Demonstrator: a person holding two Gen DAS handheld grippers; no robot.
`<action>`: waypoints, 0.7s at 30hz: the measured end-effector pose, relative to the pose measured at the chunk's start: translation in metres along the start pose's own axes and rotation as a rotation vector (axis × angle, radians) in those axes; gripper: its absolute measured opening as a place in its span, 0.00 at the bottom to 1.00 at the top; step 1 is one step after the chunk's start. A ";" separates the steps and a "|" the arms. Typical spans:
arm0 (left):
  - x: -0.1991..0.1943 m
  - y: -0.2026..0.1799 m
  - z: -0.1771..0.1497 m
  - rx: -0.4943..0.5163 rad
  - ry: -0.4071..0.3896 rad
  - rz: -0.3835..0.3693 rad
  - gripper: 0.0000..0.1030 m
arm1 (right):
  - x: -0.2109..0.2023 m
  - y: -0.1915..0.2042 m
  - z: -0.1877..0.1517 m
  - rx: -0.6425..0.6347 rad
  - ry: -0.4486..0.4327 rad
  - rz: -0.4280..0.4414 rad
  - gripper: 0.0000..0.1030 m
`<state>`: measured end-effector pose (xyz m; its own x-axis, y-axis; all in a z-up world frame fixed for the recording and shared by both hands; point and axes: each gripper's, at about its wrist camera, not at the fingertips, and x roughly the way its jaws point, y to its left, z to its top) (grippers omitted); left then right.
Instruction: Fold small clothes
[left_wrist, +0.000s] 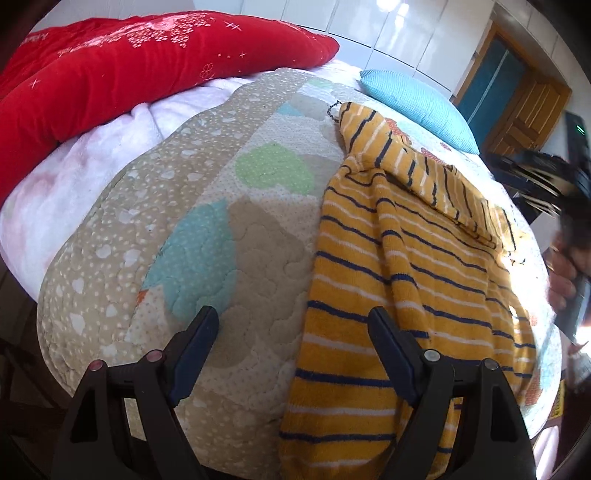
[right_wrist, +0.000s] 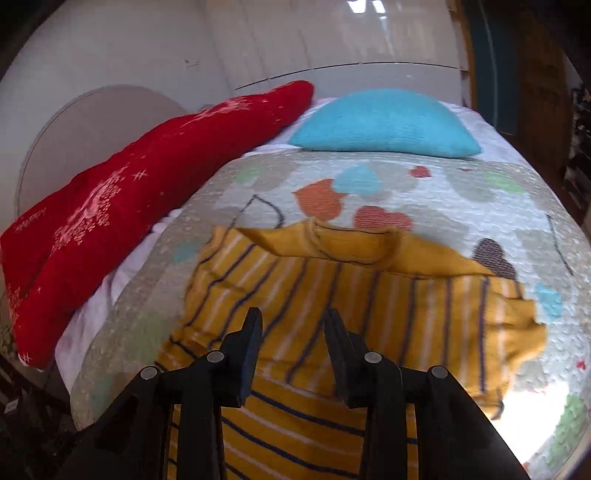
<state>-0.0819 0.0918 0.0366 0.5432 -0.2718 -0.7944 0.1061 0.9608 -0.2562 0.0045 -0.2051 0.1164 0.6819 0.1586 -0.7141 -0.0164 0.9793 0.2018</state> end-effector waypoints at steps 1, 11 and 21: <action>-0.003 0.004 0.000 -0.012 -0.002 0.001 0.80 | 0.019 0.016 0.006 -0.022 0.022 0.018 0.35; -0.025 0.051 0.000 -0.113 -0.037 0.045 0.80 | 0.155 0.105 0.008 -0.047 0.285 0.172 0.46; -0.018 0.031 0.003 -0.027 -0.031 0.020 0.80 | 0.047 -0.039 -0.018 0.020 0.235 -0.123 0.46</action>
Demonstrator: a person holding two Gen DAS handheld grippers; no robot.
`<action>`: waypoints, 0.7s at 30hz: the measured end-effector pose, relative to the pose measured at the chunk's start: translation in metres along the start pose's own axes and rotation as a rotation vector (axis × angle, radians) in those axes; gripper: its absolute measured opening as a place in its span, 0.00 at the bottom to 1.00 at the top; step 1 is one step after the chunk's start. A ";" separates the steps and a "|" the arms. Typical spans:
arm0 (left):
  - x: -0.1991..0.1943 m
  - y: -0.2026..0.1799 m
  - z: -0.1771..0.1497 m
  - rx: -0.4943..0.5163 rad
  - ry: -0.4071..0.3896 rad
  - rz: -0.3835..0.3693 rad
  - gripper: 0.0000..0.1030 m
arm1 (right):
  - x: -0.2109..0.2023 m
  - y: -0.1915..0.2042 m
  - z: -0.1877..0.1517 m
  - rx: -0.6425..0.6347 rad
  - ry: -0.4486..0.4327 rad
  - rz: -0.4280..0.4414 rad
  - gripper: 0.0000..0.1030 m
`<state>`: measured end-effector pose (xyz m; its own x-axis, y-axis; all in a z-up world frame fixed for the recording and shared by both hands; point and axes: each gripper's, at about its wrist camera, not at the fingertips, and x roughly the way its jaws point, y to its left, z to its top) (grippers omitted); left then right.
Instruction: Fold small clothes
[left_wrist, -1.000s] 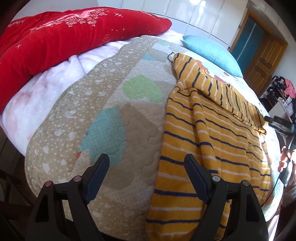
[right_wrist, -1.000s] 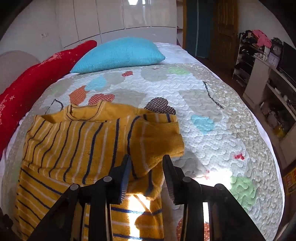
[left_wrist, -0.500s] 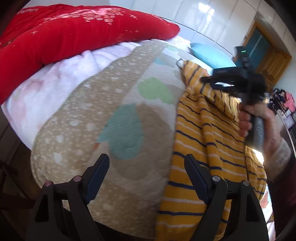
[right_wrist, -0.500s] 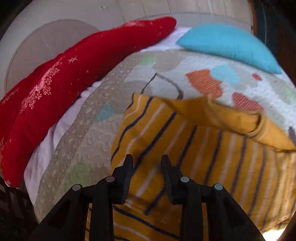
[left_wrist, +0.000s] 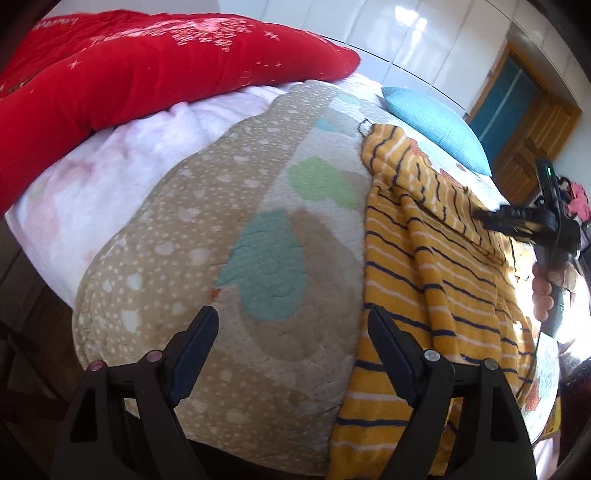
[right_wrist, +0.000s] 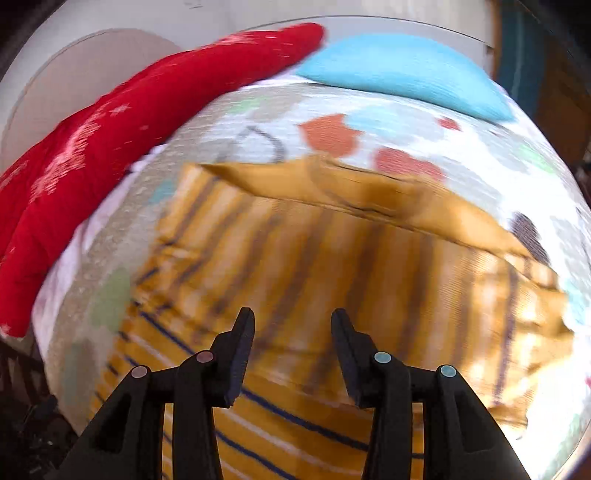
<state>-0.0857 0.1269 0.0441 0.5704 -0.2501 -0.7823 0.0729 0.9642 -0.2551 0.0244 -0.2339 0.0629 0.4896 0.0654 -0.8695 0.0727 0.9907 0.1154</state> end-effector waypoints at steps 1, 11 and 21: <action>0.002 -0.005 0.001 0.028 0.004 -0.003 0.80 | -0.003 -0.035 -0.005 0.079 0.015 -0.079 0.46; 0.025 -0.023 0.002 0.089 0.093 -0.130 0.84 | -0.128 -0.160 -0.116 0.208 -0.075 -0.211 0.50; 0.011 -0.050 -0.041 0.167 0.119 -0.284 0.56 | -0.094 -0.095 -0.237 0.343 -0.043 0.463 0.52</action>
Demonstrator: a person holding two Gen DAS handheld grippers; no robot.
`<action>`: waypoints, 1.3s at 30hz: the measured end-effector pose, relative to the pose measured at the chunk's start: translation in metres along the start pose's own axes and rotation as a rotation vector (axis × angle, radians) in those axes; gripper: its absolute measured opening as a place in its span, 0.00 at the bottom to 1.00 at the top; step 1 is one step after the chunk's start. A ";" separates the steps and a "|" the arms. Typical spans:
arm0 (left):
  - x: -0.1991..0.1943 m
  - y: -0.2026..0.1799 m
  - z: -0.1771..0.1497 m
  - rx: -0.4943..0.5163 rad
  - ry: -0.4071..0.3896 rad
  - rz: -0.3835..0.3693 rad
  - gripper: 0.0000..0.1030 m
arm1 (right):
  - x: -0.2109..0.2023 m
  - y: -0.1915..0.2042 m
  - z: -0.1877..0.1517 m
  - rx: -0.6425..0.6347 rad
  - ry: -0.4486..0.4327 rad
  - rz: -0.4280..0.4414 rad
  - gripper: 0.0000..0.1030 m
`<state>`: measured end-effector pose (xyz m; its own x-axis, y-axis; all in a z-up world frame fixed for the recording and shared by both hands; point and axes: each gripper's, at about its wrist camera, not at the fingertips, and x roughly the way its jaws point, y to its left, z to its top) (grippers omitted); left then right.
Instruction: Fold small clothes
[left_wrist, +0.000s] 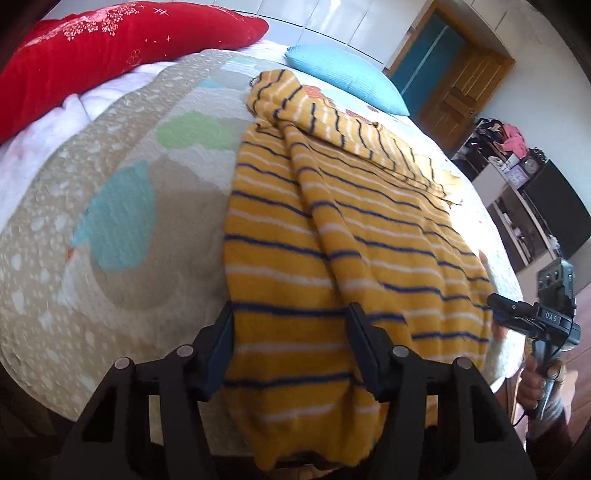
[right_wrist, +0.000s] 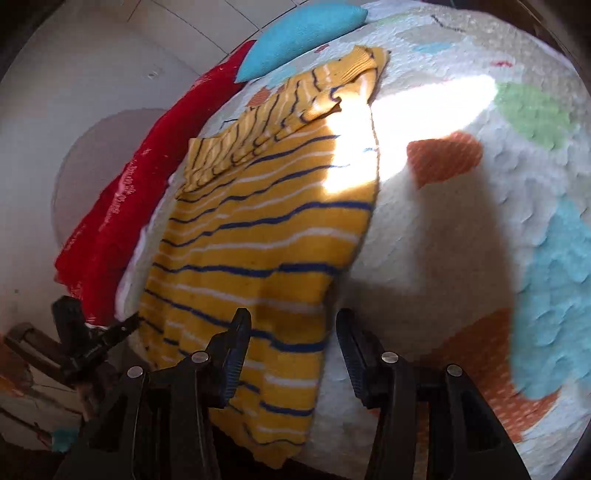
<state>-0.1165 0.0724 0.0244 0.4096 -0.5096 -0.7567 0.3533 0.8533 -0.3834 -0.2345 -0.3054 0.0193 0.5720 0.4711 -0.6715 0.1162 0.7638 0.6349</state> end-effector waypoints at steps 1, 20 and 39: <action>-0.001 0.000 -0.004 -0.008 0.006 -0.016 0.56 | 0.007 0.002 -0.006 0.023 0.008 0.070 0.52; -0.043 0.025 -0.009 -0.207 -0.006 -0.013 0.08 | 0.020 0.046 -0.075 -0.001 0.050 0.073 0.09; -0.066 0.021 0.009 -0.221 -0.042 -0.044 0.09 | -0.031 0.049 -0.058 -0.072 0.027 0.083 0.08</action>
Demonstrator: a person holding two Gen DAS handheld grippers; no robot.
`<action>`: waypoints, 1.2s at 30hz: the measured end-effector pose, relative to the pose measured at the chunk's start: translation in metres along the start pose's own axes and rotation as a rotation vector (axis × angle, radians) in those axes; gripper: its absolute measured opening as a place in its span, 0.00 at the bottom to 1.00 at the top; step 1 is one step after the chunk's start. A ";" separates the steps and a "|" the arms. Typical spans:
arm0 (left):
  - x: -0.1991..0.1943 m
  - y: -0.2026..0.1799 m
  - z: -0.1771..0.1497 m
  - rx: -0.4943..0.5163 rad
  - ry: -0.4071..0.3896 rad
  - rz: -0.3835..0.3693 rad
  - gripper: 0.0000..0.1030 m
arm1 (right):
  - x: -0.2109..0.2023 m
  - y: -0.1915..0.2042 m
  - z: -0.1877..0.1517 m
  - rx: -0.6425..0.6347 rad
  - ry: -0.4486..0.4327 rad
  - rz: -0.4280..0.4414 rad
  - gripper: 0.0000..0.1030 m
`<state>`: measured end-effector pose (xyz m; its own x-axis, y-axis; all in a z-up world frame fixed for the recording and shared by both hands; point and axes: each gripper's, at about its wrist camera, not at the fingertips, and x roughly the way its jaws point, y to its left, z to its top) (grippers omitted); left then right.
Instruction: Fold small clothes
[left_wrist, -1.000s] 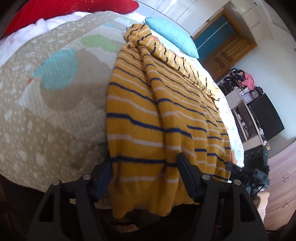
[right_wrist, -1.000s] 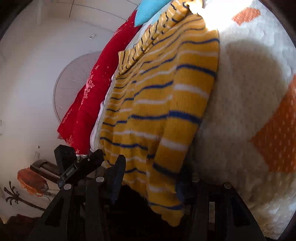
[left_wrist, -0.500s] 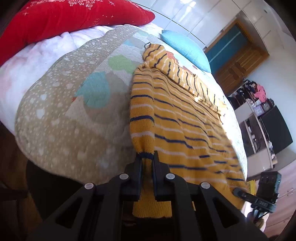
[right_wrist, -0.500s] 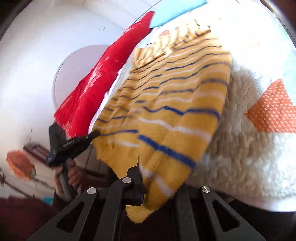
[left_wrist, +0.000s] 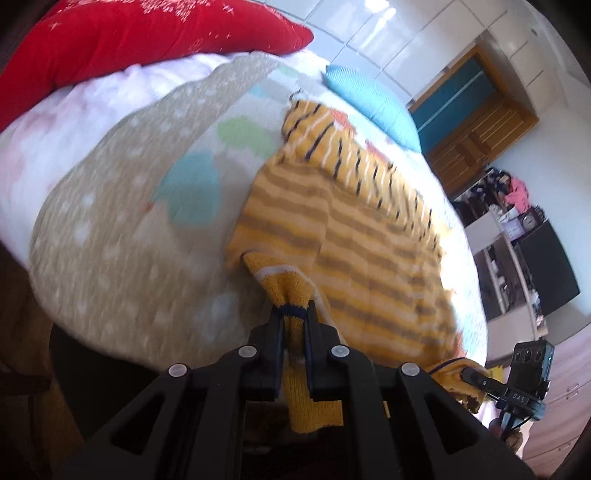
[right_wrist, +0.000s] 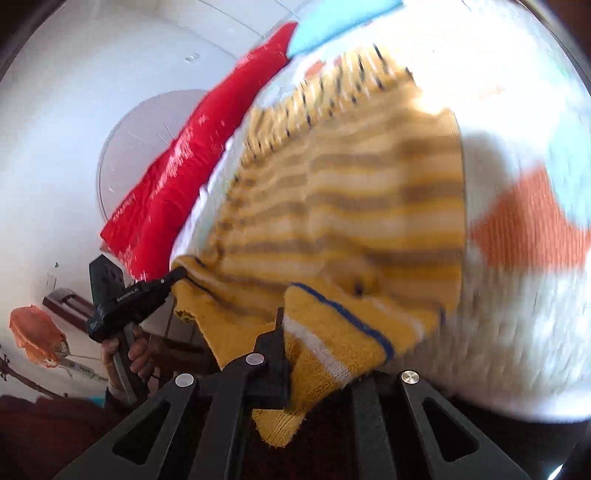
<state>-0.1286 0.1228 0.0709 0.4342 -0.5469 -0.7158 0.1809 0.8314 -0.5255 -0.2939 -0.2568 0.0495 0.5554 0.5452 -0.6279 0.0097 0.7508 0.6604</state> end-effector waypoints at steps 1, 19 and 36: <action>0.006 -0.005 0.017 0.001 -0.015 -0.014 0.09 | -0.002 0.005 0.016 -0.027 -0.028 -0.018 0.08; 0.156 -0.032 0.208 -0.133 -0.104 0.087 0.66 | 0.085 -0.076 0.276 0.088 -0.139 -0.242 0.28; 0.116 0.003 0.137 0.085 -0.114 0.298 0.71 | 0.061 -0.140 0.285 0.583 -0.315 0.139 0.69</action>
<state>0.0430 0.0754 0.0493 0.5743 -0.2674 -0.7737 0.1022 0.9612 -0.2564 -0.0245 -0.4348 0.0361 0.7987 0.4211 -0.4299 0.3191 0.3094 0.8958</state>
